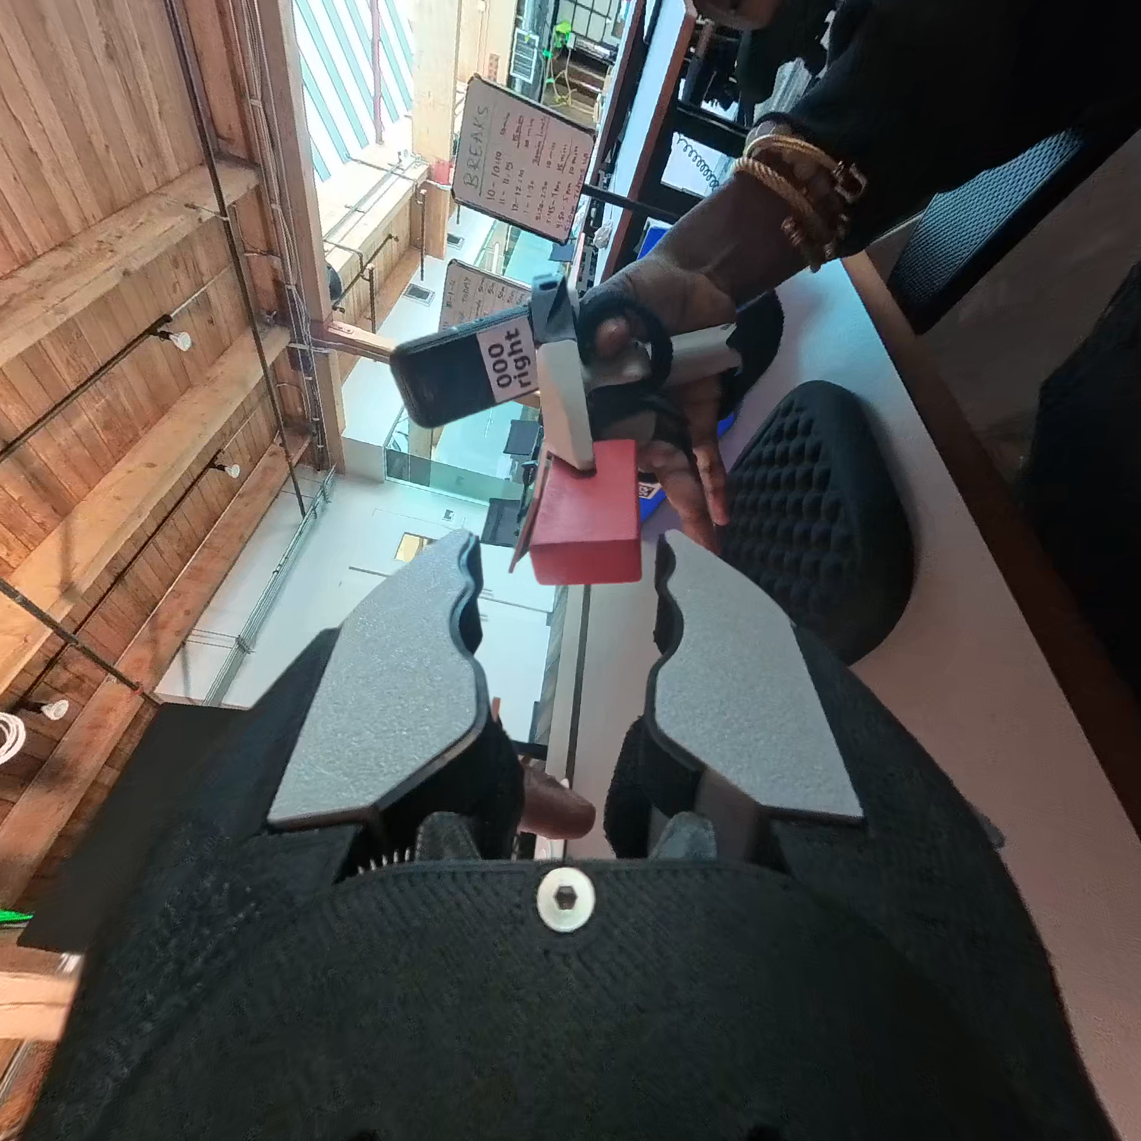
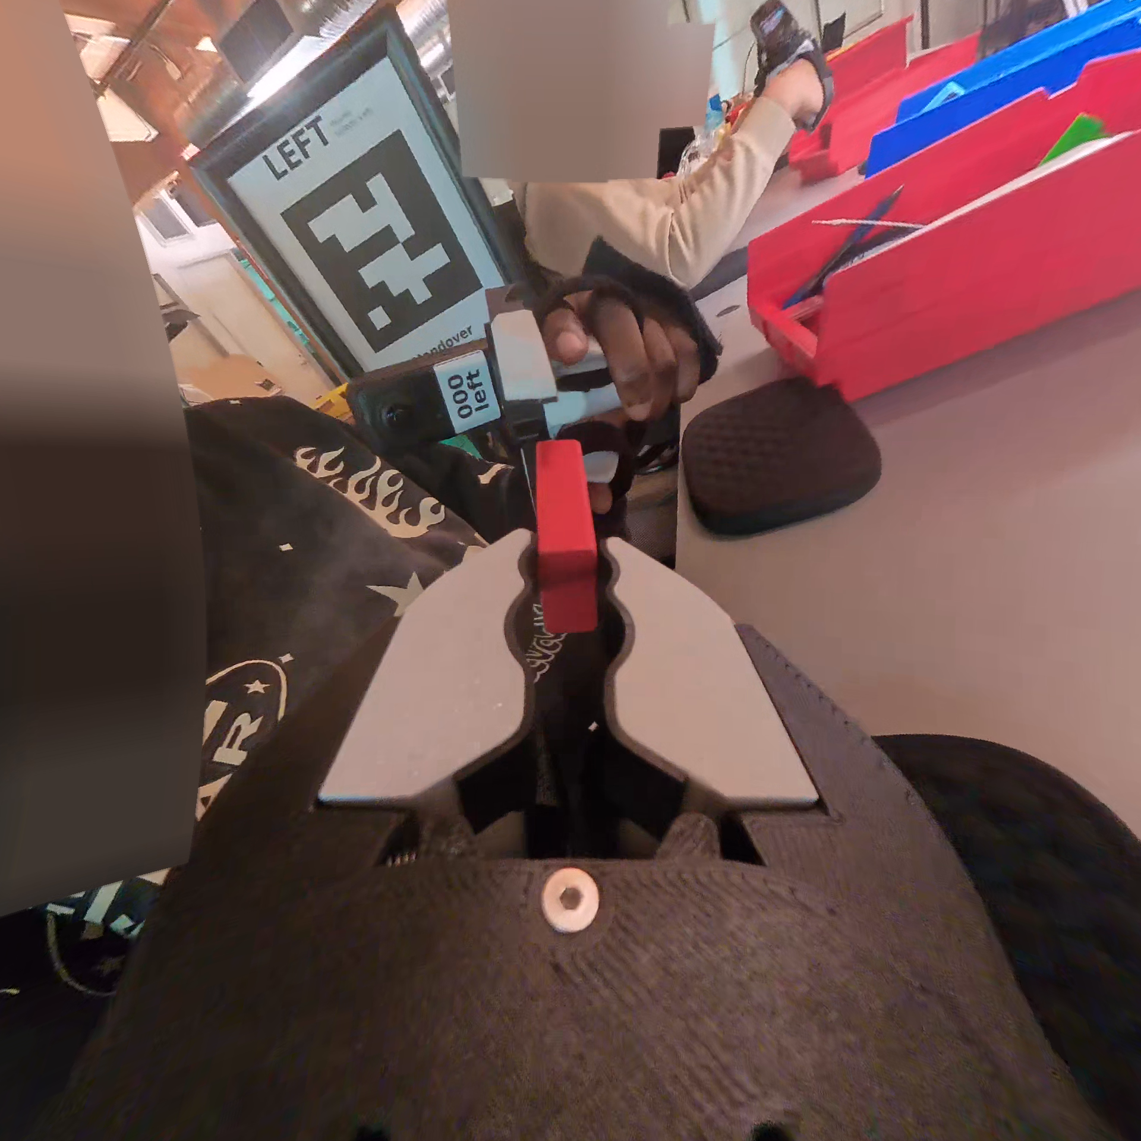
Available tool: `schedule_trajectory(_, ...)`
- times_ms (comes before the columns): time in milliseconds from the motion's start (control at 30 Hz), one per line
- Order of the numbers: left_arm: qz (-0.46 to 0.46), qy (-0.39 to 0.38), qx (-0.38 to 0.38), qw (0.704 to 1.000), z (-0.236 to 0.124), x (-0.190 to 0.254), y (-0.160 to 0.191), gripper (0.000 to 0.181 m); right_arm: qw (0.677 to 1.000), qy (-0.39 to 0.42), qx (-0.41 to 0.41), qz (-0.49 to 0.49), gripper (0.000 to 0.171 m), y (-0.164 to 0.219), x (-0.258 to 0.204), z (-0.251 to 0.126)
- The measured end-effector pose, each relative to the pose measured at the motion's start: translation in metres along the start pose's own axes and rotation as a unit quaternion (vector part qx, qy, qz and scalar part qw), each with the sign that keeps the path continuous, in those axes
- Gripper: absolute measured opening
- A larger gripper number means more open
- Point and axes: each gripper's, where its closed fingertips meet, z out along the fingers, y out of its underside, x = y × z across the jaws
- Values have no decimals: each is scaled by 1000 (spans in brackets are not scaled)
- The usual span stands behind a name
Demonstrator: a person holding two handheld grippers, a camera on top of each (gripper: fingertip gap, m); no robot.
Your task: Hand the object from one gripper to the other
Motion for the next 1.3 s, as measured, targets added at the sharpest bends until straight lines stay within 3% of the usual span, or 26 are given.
schedule_trajectory(167, -10, 26, 2, 1000, 2, 9, -2, 35, 1000, -4, -8, 3, 17, 2, -3, 4)
schedule_trajectory(267, -47, 27, 6, 999, 1, 3, -2, 35, 999, 9, 19, -33, 19, -6, -1, 4)
schedule_trajectory(300, -66, 26, 12, 997, 0, 1, -3, 34, 996, 29, 43, -71, 32, -12, 2, 4)
schedule_trajectory(333, -86, 24, 22, 996, -2, -3, -5, 34, 989, 44, 72, -125, 58, -19, 1, 3)
schedule_trajectory(400, -125, 18, 43, 991, -6, -10, -7, 34, 952, 63, 116, -275, 78, -27, -11, 1)
schedule_trajectory(467, -156, 15, 65, 985, -9, -15, -10, 34, 892, 109, 130, -420, 76, -30, -17, 0)
schedule_trajectory(533, -181, 18, 87, 980, -12, -18, -14, 34, 850, 132, 111, -498, 68, -27, -22, 3)
schedule_trajectory(700, -197, 31, 106, 974, -14, -17, -20, 34, 828, 134, 96, -537, 53, -23, -29, 8)
schedule_trajectory(833, -198, 48, 112, 973, -12, -11, -24, 34, 829, 127, 85, -538, 51, -18, -29, 12)
schedule_trajectory(900, -195, 55, 110, 973, -11, -8, -24, 34, 829, 129, 81, -539, 36, -17, -28, 13)
schedule_trajectory(967, -198, 56, 117, 972, -11, -8, -27, 35, 840, 122, 72, -524, 36, -16, -28, 13)
schedule_trajectory(1033, -189, 43, 117, 974, -10, -10, -26, 36, 865, 115, 69, -484, 36, -17, -27, 12)
schedule_trajectory(1167, -85, -20, 84, 993, -10, -16, -19, 52, 936, 103, 78, -327, 35, -25, -17, 6)
schedule_trajectory(1300, -23, -41, 51, 998, -8, -18, -16, 46, 983, 60, 63, -162, 36, -22, -10, 4)
